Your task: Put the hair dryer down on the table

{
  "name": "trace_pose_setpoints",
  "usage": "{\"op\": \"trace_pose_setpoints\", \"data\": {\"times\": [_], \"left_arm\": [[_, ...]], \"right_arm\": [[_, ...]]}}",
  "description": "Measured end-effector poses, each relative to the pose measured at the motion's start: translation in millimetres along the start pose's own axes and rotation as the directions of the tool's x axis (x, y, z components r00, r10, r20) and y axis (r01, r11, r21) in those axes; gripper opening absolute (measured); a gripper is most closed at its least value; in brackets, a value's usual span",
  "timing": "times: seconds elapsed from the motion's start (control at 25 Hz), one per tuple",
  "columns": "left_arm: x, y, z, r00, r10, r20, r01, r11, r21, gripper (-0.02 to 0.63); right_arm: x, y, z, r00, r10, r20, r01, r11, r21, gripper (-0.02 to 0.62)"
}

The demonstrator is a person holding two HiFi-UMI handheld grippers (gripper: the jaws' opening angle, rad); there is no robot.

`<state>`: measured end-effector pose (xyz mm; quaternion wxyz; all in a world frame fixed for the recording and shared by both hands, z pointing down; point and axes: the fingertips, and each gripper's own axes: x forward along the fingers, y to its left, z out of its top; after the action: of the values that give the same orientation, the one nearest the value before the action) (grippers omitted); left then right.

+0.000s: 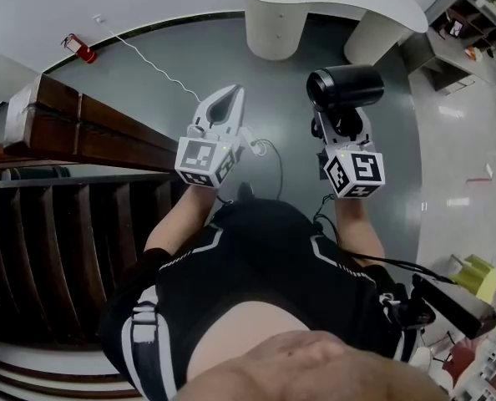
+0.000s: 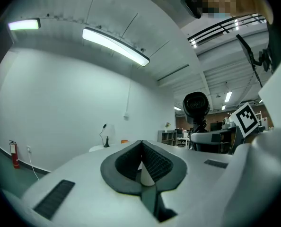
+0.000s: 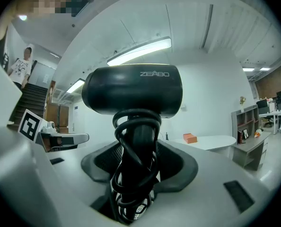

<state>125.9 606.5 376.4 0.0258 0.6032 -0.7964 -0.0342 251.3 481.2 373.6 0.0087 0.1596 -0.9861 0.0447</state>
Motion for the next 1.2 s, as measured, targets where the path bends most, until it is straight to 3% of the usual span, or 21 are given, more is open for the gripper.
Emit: {"op": "trace_pose_setpoints", "data": {"times": [0.64,1.2], "left_arm": [[-5,49,-4,0.996,-0.074,0.043,0.074,0.997,-0.011,0.032],[16,85,-4,0.997,-0.058,0.057,0.059,0.998,-0.015,0.032]], "right_arm": [[34,35,-5,0.997,-0.066,0.025,0.066,0.998,0.025,0.238],[81,31,-6,0.999,-0.048,0.020,0.048,0.999,0.012,0.238]]}}
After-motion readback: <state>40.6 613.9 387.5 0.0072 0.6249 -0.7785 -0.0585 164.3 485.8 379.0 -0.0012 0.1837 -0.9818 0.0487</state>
